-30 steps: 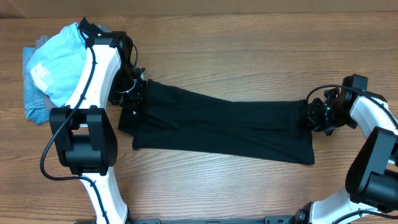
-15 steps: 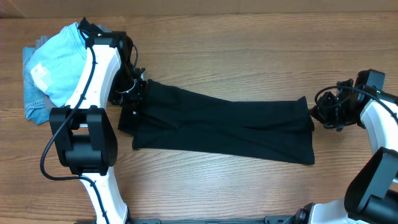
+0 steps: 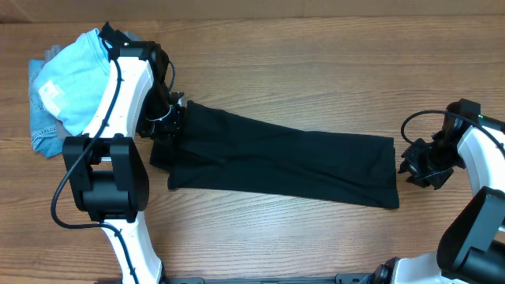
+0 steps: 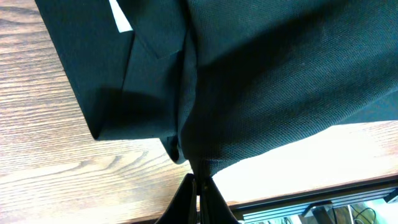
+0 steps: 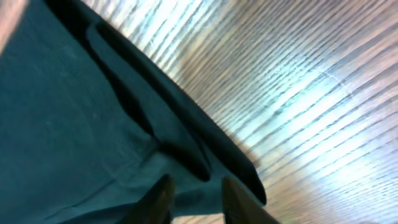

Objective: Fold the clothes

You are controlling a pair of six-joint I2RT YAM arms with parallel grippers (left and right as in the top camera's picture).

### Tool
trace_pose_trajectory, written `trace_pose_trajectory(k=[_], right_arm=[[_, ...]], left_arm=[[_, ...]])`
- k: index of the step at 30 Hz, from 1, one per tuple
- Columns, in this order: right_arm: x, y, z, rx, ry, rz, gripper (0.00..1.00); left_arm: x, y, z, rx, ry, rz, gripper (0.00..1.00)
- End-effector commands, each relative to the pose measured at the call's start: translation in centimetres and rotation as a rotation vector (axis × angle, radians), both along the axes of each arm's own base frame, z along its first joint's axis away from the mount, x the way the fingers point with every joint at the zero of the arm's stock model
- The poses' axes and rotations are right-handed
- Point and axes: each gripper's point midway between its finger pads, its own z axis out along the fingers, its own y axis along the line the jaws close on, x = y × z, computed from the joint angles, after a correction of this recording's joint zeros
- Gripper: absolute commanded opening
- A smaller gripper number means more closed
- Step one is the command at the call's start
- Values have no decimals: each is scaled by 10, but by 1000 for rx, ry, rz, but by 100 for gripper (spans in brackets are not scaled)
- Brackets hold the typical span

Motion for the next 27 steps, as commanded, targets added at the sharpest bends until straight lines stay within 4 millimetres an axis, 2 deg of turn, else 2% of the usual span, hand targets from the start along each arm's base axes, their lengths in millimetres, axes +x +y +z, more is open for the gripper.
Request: trace_pose_trajectory(k=[1, 4, 6, 8, 9, 13, 18, 22, 26, 27], right_arm=[[10, -8, 7, -38, -50, -11, 33], [20, -5, 8, -16, -95, 0, 41], [27, -5, 8, -12, -128, 11, 59], [32, -7, 6, -20, -144, 14, 73], [33, -8, 5, -22, -149, 14, 78], [37, -10, -2, -22, -148, 23, 85], [24, -13, -19, 21, -83, 39, 89], [23, 1, -29, 162, -101, 72, 98], [7, 13, -50, 224, -53, 53, 98], [5, 20, -54, 256, -66, 49, 95]], left_arm=[[2, 0, 11, -6, -28, -29, 5], [0, 0, 11, -6, -21, -29, 9], [-2, 0, 12, -7, -13, -35, 19], [-4, 1, 13, -8, -3, -39, 30], [-5, 1, 13, -8, 0, -39, 32], [-8, 9, 13, 38, 12, -49, 36], [-8, 9, 13, 38, 11, -49, 58], [-4, 9, 12, 38, -3, -49, 66], [1, 8, 10, 38, -26, -49, 69], [3, 8, 10, 38, -34, -49, 70]])
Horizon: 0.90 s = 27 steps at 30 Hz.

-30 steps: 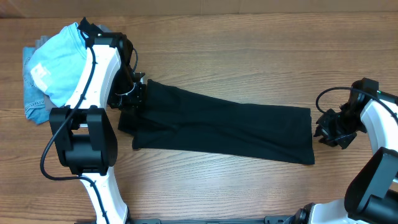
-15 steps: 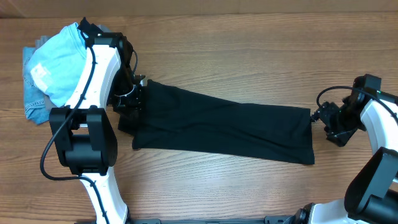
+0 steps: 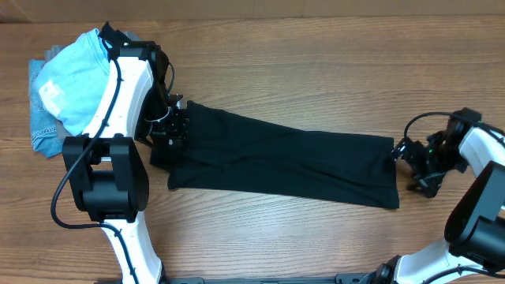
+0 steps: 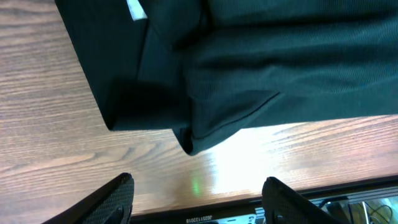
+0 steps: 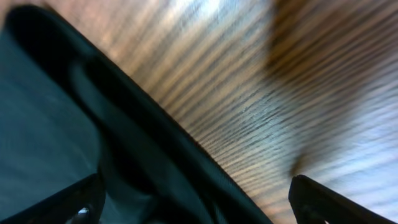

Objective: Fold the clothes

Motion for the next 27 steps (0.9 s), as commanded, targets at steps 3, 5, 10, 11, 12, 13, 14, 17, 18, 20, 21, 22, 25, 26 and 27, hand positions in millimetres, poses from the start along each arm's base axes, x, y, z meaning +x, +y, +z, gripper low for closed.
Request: trace_pose_trajectory(k=[3, 5, 10, 11, 12, 13, 14, 17, 18, 20, 21, 22, 25, 26, 27], right_arm=[[-6, 41, -13, 214, -97, 66, 77], [-1, 62, -7, 332, -206, 118, 67], [-9, 60, -17, 300, -183, 125, 45], [-9, 59, -17, 300, -183, 119, 35], [-7, 58, -17, 299, -187, 108, 26], [-5, 55, -17, 294, -194, 96, 20], [-3, 51, -15, 290, -201, 83, 14], [7, 38, -2, 273, -235, 60, 4], [11, 32, 5, 263, -250, 45, 4], [20, 20, 23, 241, -285, 11, 4], [25, 13, 35, 222, -313, 3, 4], [30, 7, 47, 203, -338, -4, 4], [41, -7, 83, 151, -406, -12, 4], [44, -9, 95, 138, -426, -7, 4], [46, -7, 104, 131, -440, 2, 4]], left_arm=[[9, 0, 9, 0, -58, -13, 70], [10, 0, 8, -3, -61, -13, 70], [10, -1, 8, -7, -60, -12, 70], [9, -1, 9, -7, -58, -12, 69], [9, -1, 9, -6, -57, -12, 69], [9, -1, 9, -6, -57, -12, 69], [9, -1, 9, -6, -57, -12, 68], [9, -1, 9, -6, -56, -12, 63], [9, -1, 9, -6, -57, -11, 62], [11, -3, 12, -18, -64, -8, 59], [13, -6, 15, -40, -72, -1, 59], [15, -11, 20, -68, -83, 8, 60], [25, -20, 39, -134, -125, 30, 60], [28, -21, 46, -146, -142, 35, 59], [32, -22, 54, -159, -161, 41, 59]])
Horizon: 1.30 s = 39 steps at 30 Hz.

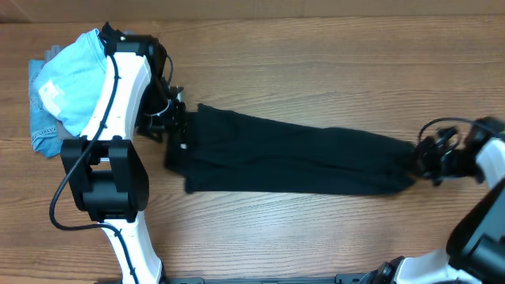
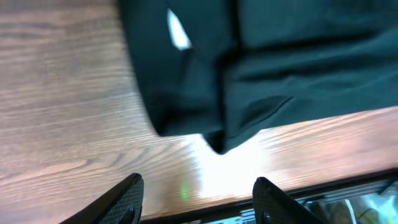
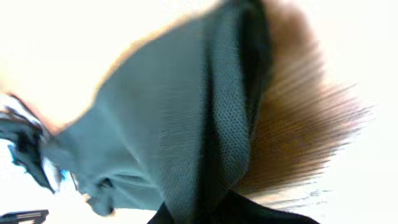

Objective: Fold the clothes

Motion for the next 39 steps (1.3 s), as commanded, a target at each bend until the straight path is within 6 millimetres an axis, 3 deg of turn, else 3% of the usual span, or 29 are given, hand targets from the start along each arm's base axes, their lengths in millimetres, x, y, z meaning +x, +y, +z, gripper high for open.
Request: trace_pose_trajectory(k=[1, 4, 7, 10, 13, 18, 27, 28, 30, 34, 39], right_arm=[[20, -10, 56, -89, -139, -2, 4], [24, 5, 75, -110, -180, 48, 4], [26, 38, 85, -107, -197, 133, 4], [26, 74, 80, -114, -155, 212, 4], [26, 95, 65, -198, -84, 248, 4], [30, 149, 46, -220, -63, 316, 4], [29, 221, 13, -226, -31, 413, 7], [28, 226, 11, -226, -31, 427, 17], [24, 234, 7, -219, -21, 448, 47], [31, 231, 21, -220, -65, 440, 49], [46, 198, 47, -226, -126, 352, 56]], left_arm=[[20, -11, 40, -103, -120, 28, 59], [33, -16, 65, -150, -210, 41, 60], [40, -22, 91, -195, -296, 40, 62], [44, -23, 112, -204, -369, 34, 63], [44, -23, 125, -205, -409, 30, 66], [41, -23, 131, -205, -426, 29, 67], [41, -24, 131, -206, -425, 28, 67], [41, -24, 131, -205, -426, 28, 67], [41, -24, 131, -205, -425, 28, 68], [41, -24, 131, -205, -425, 28, 70], [41, -24, 131, -205, -426, 28, 71]])
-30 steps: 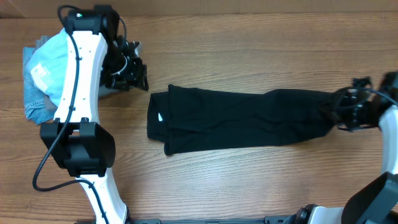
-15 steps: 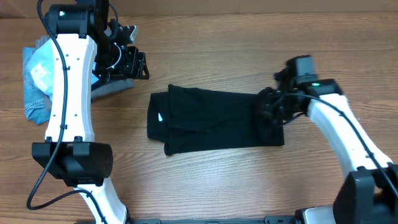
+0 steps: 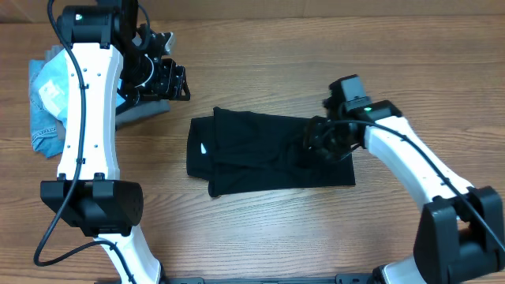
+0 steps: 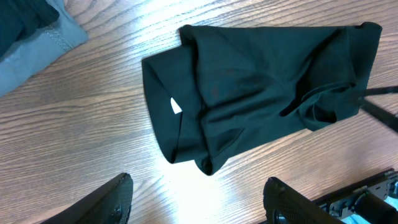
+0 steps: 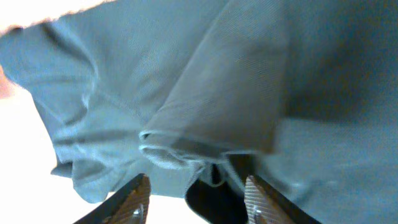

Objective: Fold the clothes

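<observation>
A black garment (image 3: pixel 268 154) lies folded in half mid-table, its white tag (image 3: pixel 203 147) near the left edge. My right gripper (image 3: pixel 312 144) hovers low over the upper layer's right part. In the right wrist view it (image 5: pixel 196 178) stands open, with a rumpled fold of the fabric (image 5: pixel 205 143) just beyond the fingertips. My left gripper (image 3: pixel 170 79) is raised at the back left, away from the garment. It is open (image 4: pixel 199 180) and looks down on the whole black garment (image 4: pixel 249 87).
A pile of light blue clothes (image 3: pixel 47 95) sits at the table's left edge, with a grey piece (image 3: pixel 142 110) beside it under the left arm. The blue fabric (image 4: pixel 37 31) shows at the top left of the left wrist view. Bare wood surrounds the garment.
The garment was stretched long with my right gripper shut on its right end. Now that end lies over the middle, the right gripper is open, and the left gripper has lifted to the back left.
At first my left gripper was shut on the garment's left end and the right one stood open at the right end. Then the left gripper was open. Later the right gripper held the right end, pulled rightward. Now the garment lies folded in half and both grippers are open.
</observation>
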You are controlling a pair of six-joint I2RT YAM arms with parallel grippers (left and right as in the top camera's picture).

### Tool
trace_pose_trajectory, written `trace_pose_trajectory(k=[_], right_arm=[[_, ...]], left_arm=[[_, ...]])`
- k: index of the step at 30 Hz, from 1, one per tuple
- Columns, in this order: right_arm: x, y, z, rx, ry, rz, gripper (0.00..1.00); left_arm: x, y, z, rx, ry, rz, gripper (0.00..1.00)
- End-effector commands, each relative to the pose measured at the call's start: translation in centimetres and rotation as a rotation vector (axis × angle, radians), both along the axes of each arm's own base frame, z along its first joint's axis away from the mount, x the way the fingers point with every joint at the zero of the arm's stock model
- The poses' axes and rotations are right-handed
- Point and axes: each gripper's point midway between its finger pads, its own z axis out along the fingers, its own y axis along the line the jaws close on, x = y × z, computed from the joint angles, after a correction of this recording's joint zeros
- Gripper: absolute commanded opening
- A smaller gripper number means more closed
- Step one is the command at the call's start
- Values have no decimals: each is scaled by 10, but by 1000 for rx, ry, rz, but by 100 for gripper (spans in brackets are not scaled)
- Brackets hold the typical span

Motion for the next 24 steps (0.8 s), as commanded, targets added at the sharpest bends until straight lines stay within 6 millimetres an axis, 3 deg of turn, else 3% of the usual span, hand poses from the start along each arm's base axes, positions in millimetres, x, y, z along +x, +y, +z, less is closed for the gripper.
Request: trace_pose_trajectory(k=[1, 3, 10, 14, 16, 17, 19, 22, 24], right_arm=[[17, -29, 32, 7, -93, -79, 56], [15, -41, 30, -2, -73, -102, 56], [-1, -51, -10, -77, 53, -130, 6], [-9, -43, -47, -57, 144, -240, 4], [-8, -23, -57, 26, 156, -227, 4], [-3, -1, -57, 117, 141, -181, 4], [12, 33, -45, 267, 66, -96, 4], [48, 84, 9, 505, -227, 120, 5], [61, 94, 34, 572, -320, 158, 5]], left_arm=[[-1, 0, 13, -17, -41, -6, 71], [-1, 0, 13, -16, -40, -6, 71], [0, 0, 13, -13, -40, -6, 71], [0, 0, 12, -13, -39, -6, 71], [0, 0, 13, -13, -40, -6, 72], [0, 0, 12, -13, -39, -6, 72], [0, 0, 13, -13, -40, -6, 72], [1, 0, 13, -13, -44, -5, 72], [0, 0, 13, -13, -42, -6, 72]])
